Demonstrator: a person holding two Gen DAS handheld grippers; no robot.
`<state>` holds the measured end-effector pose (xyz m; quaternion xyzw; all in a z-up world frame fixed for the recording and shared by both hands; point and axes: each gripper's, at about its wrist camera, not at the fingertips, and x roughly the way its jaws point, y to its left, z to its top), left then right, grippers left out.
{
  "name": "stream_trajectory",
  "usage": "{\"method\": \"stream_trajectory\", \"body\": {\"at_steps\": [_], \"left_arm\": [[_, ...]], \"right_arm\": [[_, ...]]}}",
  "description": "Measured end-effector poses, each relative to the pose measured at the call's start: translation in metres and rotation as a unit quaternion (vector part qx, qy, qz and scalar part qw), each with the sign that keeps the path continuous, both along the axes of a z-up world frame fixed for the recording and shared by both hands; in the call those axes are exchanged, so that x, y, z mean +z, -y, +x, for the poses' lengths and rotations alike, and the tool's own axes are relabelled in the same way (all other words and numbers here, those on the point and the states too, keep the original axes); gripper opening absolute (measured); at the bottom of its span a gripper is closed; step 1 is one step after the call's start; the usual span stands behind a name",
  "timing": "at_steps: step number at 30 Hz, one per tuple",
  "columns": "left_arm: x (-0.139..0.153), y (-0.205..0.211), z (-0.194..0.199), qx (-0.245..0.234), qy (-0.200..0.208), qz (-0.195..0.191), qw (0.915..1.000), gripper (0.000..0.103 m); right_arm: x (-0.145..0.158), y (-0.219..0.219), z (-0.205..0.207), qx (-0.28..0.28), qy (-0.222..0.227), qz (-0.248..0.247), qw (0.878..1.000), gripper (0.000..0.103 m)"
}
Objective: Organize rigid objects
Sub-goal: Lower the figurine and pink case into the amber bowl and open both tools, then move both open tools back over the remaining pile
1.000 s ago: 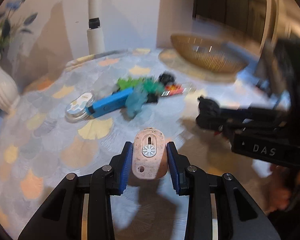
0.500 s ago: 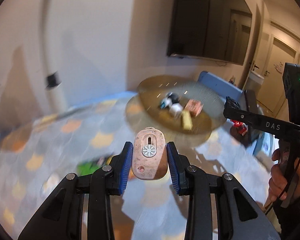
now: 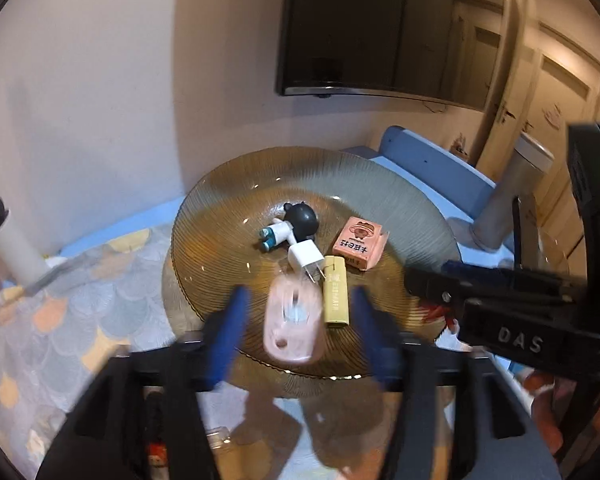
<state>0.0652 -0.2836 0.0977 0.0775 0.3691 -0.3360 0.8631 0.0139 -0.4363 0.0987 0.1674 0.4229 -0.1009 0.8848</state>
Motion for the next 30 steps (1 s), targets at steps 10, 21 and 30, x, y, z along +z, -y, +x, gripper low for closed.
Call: {"method": "stream_trajectory", "body": {"at_steps": [10, 21, 30], "left_arm": [[0.042, -0.102, -0.032, 0.065, 0.034, -0.03, 0.9968, 0.062], [0.02, -0.267, -0.078, 0.225, 0.047, -0.023, 0.973, 0.092], [-0.079, -0.333, -0.064, 0.295, -0.039, 0.008, 0.9547, 0.092]], "right_arm": [[0.024, -0.026, -0.035, 0.036, 0.045, 0.012, 0.998, 0.055], [0.007, -0.147, -0.052, 0.174, 0.064, 0.029, 0.982, 0.07], [-0.066, -0.188, -0.038, 0.246, 0.032, -0.008, 0.969, 0.07]]}}
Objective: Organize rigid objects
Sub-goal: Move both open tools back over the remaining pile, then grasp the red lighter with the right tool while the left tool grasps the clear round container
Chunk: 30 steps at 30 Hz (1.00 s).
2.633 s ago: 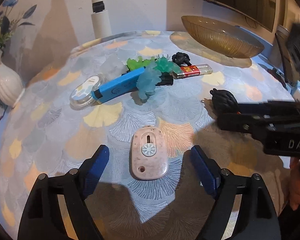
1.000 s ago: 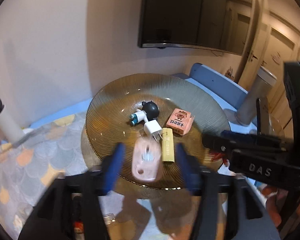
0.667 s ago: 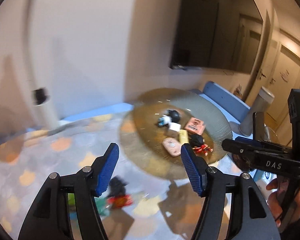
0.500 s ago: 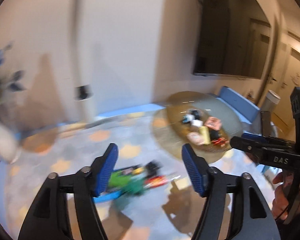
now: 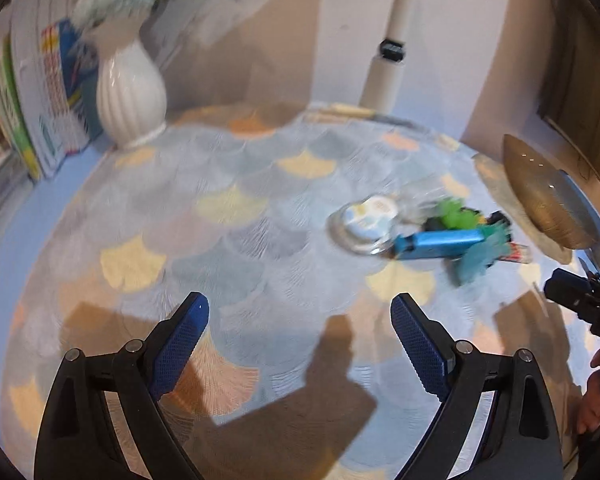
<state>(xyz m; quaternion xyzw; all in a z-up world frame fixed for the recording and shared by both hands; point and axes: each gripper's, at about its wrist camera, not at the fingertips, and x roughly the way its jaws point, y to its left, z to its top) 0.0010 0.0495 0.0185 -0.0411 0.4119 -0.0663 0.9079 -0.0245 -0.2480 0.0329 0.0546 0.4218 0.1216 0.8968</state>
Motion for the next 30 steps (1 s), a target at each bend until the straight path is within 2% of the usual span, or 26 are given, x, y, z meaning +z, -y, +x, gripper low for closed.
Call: {"method": "stream_trajectory", "body": {"at_steps": [2, 6, 10, 15, 19, 22, 25, 27, 30], "left_arm": [[-0.002, 0.002, 0.003, -0.007, -0.013, -0.003, 0.9999, 0.092], [-0.008, 0.009, 0.004, -0.008, -0.022, 0.02, 0.9995, 0.092], [-0.006, 0.009, 0.002, -0.006, -0.017, 0.022, 0.9996, 0.092], [-0.005, 0.009, 0.002, -0.01, -0.015, 0.018, 0.9997, 0.092], [-0.003, 0.011, 0.001, -0.014, -0.011, 0.022, 0.9996, 0.092], [-0.004, 0.011, 0.001, -0.014, -0.018, 0.025, 0.9994, 0.092], [-0.002, 0.012, 0.006, -0.025, -0.03, 0.02, 0.999, 0.092], [-0.001, 0.013, 0.013, -0.033, -0.041, 0.019, 0.9984, 0.092], [0.001, 0.02, 0.032, -0.055, -0.053, 0.044, 0.9961, 0.092]], "right_arm": [[-0.006, 0.001, 0.004, -0.002, -0.002, 0.005, 1.0, 0.074], [-0.023, 0.005, 0.01, -0.019, -0.03, 0.0, 0.999, 0.075], [-0.023, -0.004, 0.008, -0.013, -0.025, -0.023, 0.999, 0.079], [-0.024, -0.012, 0.004, -0.004, -0.018, -0.044, 0.999, 0.08], [-0.022, 0.0, 0.004, -0.024, -0.015, -0.028, 0.999, 0.08], [-0.022, 0.014, 0.006, -0.061, -0.019, -0.01, 0.998, 0.08], [-0.023, 0.021, 0.011, -0.061, -0.031, 0.004, 0.998, 0.08], [-0.023, 0.016, 0.015, -0.048, -0.038, -0.02, 0.998, 0.08], [-0.025, 0.004, 0.03, -0.024, -0.05, -0.112, 0.992, 0.08]]}}
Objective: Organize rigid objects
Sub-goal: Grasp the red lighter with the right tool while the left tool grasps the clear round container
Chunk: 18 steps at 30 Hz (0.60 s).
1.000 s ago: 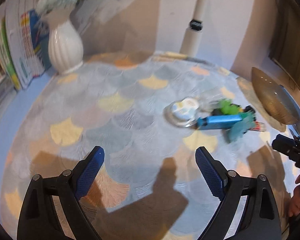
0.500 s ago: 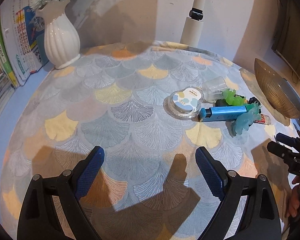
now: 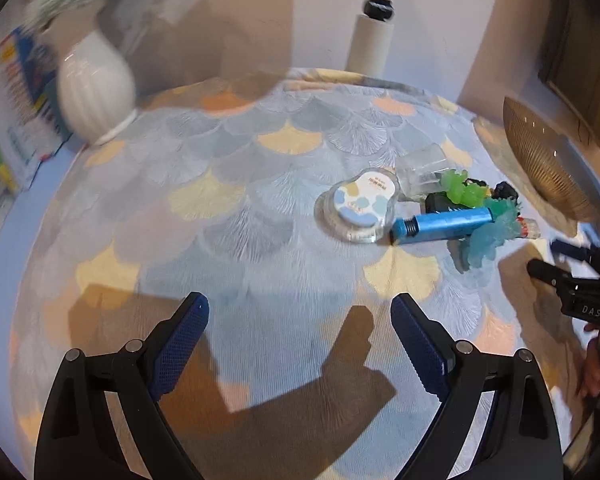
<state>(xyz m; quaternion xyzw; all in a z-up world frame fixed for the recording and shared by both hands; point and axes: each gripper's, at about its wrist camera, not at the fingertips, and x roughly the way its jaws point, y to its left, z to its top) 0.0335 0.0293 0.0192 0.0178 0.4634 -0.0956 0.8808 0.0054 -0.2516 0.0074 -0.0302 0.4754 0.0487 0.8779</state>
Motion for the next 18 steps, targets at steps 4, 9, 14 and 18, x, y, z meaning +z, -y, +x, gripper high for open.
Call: {"method": "stream_trajectory", "body": {"at_steps": [4, 9, 14, 18], "left_arm": [[-0.009, 0.012, 0.028, -0.027, -0.01, 0.027, 0.9992, 0.092], [-0.012, 0.027, 0.048, -0.059, 0.001, 0.039, 0.9975, 0.091], [-0.013, 0.047, 0.06, -0.092, 0.013, 0.05, 0.9944, 0.091], [-0.014, 0.061, 0.062, -0.118, 0.02, 0.039, 0.992, 0.062]], "right_arm": [[-0.002, -0.001, 0.02, 0.031, 0.006, -0.016, 0.999, 0.08], [-0.003, -0.002, 0.037, 0.057, 0.014, -0.013, 0.998, 0.08], [-0.005, -0.012, 0.05, 0.09, 0.017, -0.009, 0.996, 0.079], [-0.005, -0.019, 0.049, 0.115, 0.022, -0.003, 0.993, 0.057]]}}
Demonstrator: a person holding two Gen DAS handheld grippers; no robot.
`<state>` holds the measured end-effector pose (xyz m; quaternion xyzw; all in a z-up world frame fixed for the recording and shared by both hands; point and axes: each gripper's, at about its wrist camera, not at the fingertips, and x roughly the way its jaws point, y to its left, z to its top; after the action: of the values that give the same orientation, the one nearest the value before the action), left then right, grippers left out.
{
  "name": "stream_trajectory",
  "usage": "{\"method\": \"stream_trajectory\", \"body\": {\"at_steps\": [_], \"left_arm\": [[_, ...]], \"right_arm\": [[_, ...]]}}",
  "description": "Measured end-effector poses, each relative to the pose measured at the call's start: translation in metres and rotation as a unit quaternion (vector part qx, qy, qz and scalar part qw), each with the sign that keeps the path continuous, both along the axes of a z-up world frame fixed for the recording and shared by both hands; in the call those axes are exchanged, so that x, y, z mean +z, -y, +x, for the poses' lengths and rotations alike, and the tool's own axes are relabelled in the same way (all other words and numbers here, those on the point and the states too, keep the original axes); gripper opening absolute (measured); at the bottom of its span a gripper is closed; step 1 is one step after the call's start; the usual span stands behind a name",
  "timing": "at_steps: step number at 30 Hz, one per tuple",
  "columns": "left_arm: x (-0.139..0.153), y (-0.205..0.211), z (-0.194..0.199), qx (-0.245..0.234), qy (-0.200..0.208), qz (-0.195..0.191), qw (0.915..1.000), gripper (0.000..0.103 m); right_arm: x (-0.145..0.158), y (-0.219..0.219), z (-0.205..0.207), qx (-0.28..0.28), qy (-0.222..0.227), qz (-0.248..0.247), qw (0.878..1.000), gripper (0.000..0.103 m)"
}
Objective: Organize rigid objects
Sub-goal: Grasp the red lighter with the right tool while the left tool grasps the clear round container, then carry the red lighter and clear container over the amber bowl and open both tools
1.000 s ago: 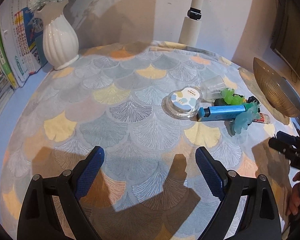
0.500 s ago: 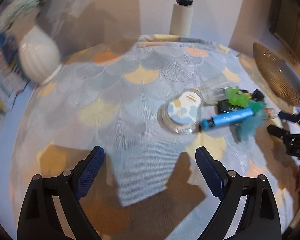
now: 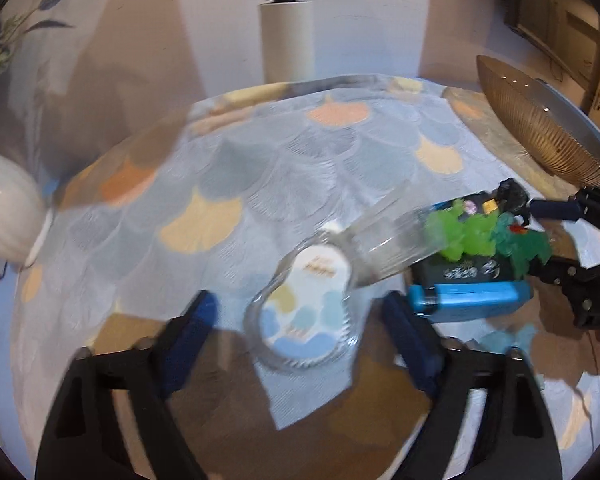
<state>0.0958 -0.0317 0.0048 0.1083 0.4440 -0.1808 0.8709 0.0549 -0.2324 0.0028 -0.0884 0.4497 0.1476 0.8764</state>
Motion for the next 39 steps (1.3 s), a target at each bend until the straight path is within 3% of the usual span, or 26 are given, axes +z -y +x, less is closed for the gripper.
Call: {"method": "stream_trajectory", "body": {"at_steps": [2, 8, 16, 19, 20, 23, 25, 26, 27, 28, 33, 39], "left_arm": [[0.001, 0.003, -0.005, -0.013, 0.003, -0.007, 0.9999, 0.046], [0.003, -0.004, -0.035, 0.001, 0.01, -0.002, 1.0, 0.046], [0.004, -0.019, -0.118, -0.009, 0.002, -0.01, 0.9999, 0.046], [0.005, -0.013, -0.14, -0.017, 0.009, 0.006, 0.9998, 0.046], [0.005, -0.011, -0.143, -0.016, 0.013, 0.013, 0.9997, 0.046], [0.004, -0.011, -0.141, 0.0, 0.021, 0.026, 0.9994, 0.06], [0.004, -0.015, -0.138, 0.008, 0.013, 0.014, 0.9998, 0.062], [0.003, -0.016, -0.137, 0.008, 0.01, 0.009, 0.9999, 0.059], [0.003, -0.017, -0.137, 0.003, 0.007, 0.003, 1.0, 0.046], [0.004, -0.016, -0.138, -0.002, 0.002, -0.007, 1.0, 0.046], [0.015, -0.003, -0.147, -0.015, 0.023, -0.018, 0.9995, 0.046], [0.065, 0.031, -0.136, -0.053, 0.059, -0.053, 0.9955, 0.046]], "right_arm": [[0.0, -0.004, -0.006, 0.013, 0.007, 0.0, 1.0, 0.038], [0.002, -0.01, -0.032, 0.023, 0.015, -0.003, 1.0, 0.023], [0.005, -0.005, -0.107, 0.027, 0.003, 0.024, 0.999, 0.023], [0.005, -0.007, -0.124, 0.026, -0.005, 0.028, 0.999, 0.025], [0.005, -0.007, -0.126, 0.022, -0.006, 0.027, 0.999, 0.028], [0.004, -0.009, -0.123, 0.012, -0.01, 0.031, 0.999, 0.034], [0.004, -0.011, -0.122, 0.004, -0.009, 0.029, 1.0, 0.034], [0.004, -0.013, -0.122, 0.0, -0.005, 0.025, 1.0, 0.033], [0.004, -0.015, -0.123, -0.001, -0.001, 0.019, 1.0, 0.03], [0.004, -0.019, -0.124, 0.002, 0.003, 0.009, 1.0, 0.023], [0.007, -0.038, -0.141, 0.054, 0.002, 0.035, 0.998, 0.022], [0.043, -0.02, -0.147, 0.037, 0.033, 0.095, 0.994, 0.022]]}}
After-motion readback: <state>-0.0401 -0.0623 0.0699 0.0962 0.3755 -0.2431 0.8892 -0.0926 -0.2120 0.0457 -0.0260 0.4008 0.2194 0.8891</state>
